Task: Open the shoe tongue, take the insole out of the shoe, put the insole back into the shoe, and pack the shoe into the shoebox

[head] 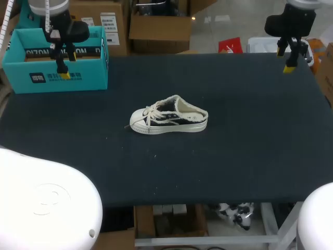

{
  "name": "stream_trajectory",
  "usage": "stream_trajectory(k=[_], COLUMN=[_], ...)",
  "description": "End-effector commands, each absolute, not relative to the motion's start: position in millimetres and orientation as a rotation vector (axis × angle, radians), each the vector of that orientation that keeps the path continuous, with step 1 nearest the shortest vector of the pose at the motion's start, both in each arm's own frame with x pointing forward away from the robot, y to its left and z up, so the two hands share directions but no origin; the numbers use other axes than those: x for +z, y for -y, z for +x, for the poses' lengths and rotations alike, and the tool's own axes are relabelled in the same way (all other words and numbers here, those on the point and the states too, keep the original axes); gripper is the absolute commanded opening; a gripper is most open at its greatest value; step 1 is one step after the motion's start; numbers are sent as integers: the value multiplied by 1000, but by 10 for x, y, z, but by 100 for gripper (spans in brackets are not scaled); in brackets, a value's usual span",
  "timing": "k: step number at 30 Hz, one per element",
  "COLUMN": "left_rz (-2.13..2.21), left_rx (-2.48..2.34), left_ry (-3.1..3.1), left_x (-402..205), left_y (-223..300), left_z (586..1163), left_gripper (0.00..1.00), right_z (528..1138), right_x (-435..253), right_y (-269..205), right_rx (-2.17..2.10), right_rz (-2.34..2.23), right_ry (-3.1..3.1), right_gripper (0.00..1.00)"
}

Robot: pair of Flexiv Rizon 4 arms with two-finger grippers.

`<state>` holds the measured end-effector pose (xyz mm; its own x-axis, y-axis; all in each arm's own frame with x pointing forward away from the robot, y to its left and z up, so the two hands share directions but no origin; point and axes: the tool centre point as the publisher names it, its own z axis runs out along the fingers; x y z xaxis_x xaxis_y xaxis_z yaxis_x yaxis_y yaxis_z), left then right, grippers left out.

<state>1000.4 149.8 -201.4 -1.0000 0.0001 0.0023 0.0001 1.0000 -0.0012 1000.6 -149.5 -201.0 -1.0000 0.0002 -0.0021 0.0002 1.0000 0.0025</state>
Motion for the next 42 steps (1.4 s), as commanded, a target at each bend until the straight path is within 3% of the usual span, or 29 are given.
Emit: stream_trajectory(k=[1, 19, 42], left_rz=[0, -25, 1041], left_rx=[1, 1, 52], left_ry=[3139, 3146, 3034], left_x=[-2011, -2024, -2210], left_y=[-1499, -1380, -796], left_z=[10002, 9942, 9525], left_gripper=[100, 100, 100], right_z=[10004, 10004, 9557], right_x=[-2004, -2004, -2820], right_y=[1495, 1495, 542], right_rx=[1, 1, 664], right_rz=[1, 1, 133], right_ry=[-3141, -3141, -3075], right_gripper=[100, 100, 100])
